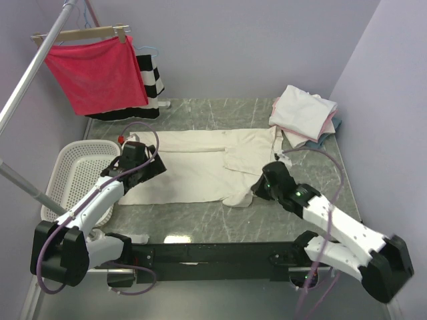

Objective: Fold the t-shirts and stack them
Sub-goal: Fold the tshirt

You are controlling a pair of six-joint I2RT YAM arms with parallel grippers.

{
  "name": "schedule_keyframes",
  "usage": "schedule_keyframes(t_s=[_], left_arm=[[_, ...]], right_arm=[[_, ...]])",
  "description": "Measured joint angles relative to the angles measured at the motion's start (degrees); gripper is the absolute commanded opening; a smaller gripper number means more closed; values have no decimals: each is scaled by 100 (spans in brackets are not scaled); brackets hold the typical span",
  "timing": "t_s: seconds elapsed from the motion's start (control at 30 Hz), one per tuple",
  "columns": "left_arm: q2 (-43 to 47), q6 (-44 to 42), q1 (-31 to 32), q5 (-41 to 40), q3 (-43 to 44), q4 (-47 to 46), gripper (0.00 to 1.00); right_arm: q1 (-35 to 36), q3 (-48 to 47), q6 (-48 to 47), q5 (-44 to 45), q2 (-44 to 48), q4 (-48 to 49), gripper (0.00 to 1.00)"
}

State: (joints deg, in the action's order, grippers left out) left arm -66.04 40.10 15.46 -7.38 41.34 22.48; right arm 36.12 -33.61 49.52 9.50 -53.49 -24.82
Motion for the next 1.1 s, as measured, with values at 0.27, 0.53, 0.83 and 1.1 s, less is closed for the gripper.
schedule_keyframes(t_s=[0.27,0.53,0.83,1.1], left_arm=[[-219,0,0,-48,13,155,100],[-363,0,0,-155,52,249,99],[-616,-24,0,-149,127,254,100],[-800,-31,0,-142,155,243,99]], right_arm=[[-691,-1279,-833,-186,-2404,610,28],[-881,-2352,-1425,-120,-3392,791,76],[-901,-1576,-1386,-627,-1974,435,58],[-691,-431,-901,-1768,-1810,437,59]])
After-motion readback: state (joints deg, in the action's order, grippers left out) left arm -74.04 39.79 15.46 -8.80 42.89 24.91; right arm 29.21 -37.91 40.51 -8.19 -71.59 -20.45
